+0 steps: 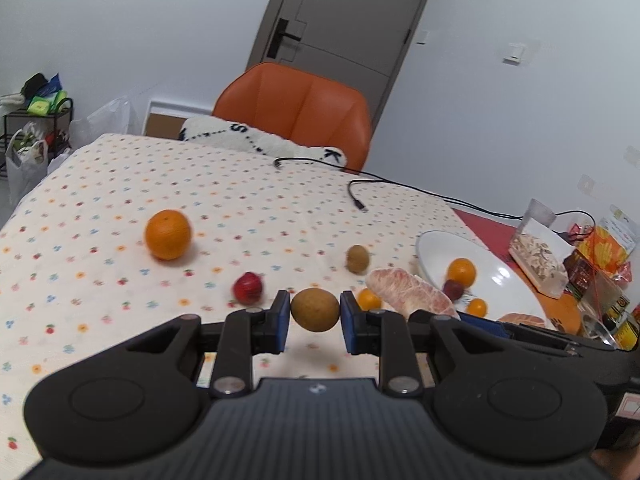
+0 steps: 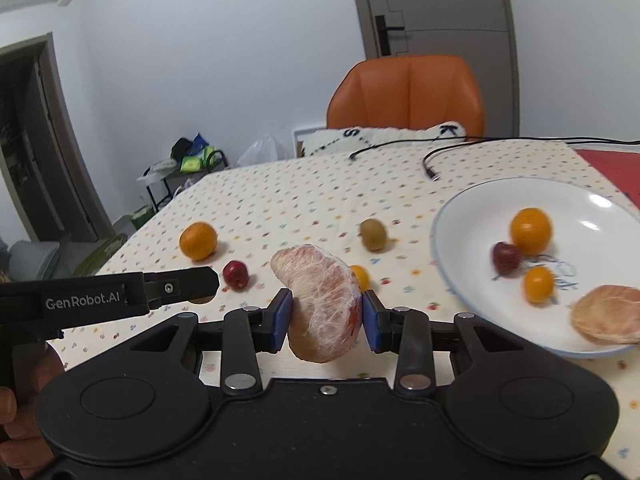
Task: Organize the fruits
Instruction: 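Carry the kiwi in the left tool while the right tool carries the pomelo segment to the plate, then open the left tool over the plate while the right tool releases the pomelo segment there, then move the left tool toward the red plum while the right tool approaches a yellow kumquat, then grasp the red plum with the left tool while the right tool grasps the yellow kumquat, then carry the plum in the left tool while the right tool carries the kumquat to the plate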
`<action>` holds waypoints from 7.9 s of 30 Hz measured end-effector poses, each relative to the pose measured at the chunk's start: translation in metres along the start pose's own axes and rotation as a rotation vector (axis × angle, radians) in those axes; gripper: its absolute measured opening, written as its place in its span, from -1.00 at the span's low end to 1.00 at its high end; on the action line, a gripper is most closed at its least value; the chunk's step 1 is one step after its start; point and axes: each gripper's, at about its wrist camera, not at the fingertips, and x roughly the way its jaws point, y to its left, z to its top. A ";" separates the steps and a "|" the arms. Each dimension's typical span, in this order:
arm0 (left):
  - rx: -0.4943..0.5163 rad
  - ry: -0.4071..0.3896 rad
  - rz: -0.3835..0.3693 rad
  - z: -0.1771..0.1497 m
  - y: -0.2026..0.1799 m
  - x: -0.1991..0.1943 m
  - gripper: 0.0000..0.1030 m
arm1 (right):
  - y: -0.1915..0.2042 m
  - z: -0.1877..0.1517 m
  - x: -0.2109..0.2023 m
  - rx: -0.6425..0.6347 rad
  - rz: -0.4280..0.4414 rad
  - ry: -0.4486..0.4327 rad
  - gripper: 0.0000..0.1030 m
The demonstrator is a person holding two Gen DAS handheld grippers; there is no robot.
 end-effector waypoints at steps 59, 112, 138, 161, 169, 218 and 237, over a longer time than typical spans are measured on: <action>0.194 0.070 -0.081 0.003 -0.129 0.079 -0.14 | -0.171 -0.004 -0.062 0.306 -0.191 -0.209 -0.02; 0.031 0.007 0.142 0.002 0.012 0.001 0.69 | -0.029 0.002 -0.037 0.095 -0.026 -0.098 0.74; 0.013 0.068 0.149 0.011 0.022 0.043 -0.05 | -0.007 0.009 0.027 0.022 0.004 0.060 -0.05; 0.016 0.071 0.118 0.009 0.018 0.051 -0.57 | 0.010 0.010 0.059 -0.091 -0.054 0.078 -0.61; 0.034 0.038 0.104 0.012 0.003 0.032 -0.57 | 0.007 0.012 0.035 -0.072 -0.023 0.019 -0.61; 0.163 0.037 -0.092 0.004 -0.123 0.068 -0.57 | -0.116 0.004 -0.067 0.114 -0.216 -0.129 -0.61; 0.171 0.065 -0.069 0.004 -0.127 0.090 -0.36 | -0.128 0.001 -0.055 0.141 -0.211 -0.113 -0.50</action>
